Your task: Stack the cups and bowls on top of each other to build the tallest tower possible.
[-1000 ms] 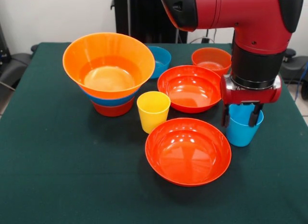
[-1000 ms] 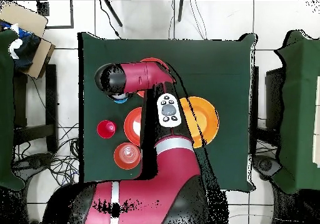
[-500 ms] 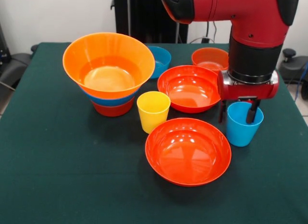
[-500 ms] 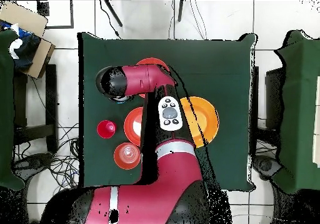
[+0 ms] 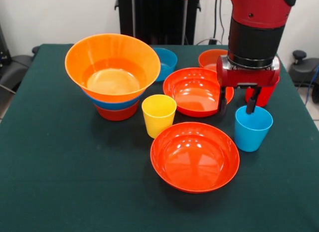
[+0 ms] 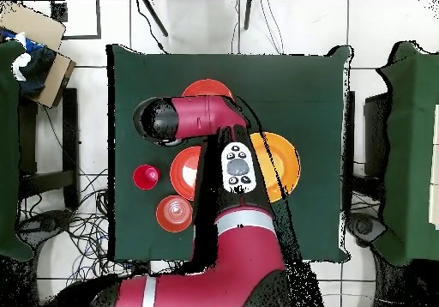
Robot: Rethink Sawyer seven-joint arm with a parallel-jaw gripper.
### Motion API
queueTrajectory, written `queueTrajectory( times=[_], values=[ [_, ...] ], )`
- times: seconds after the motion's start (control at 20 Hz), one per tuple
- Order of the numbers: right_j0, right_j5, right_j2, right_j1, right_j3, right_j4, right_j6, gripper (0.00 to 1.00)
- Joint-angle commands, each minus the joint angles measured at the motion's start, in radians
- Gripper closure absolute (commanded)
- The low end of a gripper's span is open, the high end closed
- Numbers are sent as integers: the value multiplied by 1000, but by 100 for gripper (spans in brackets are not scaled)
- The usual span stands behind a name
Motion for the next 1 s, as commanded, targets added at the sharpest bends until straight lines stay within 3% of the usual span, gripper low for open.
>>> queueTrajectory(
  times=[0.05,0.55,0.75,1.0],
  values=[
    [4,-38,19,13,58,28,147,0],
    [15,-98,16,52,53,32,155,0],
    [17,-104,16,97,10,32,150,0],
    [26,-111,5,90,25,31,159,0]
  ],
)
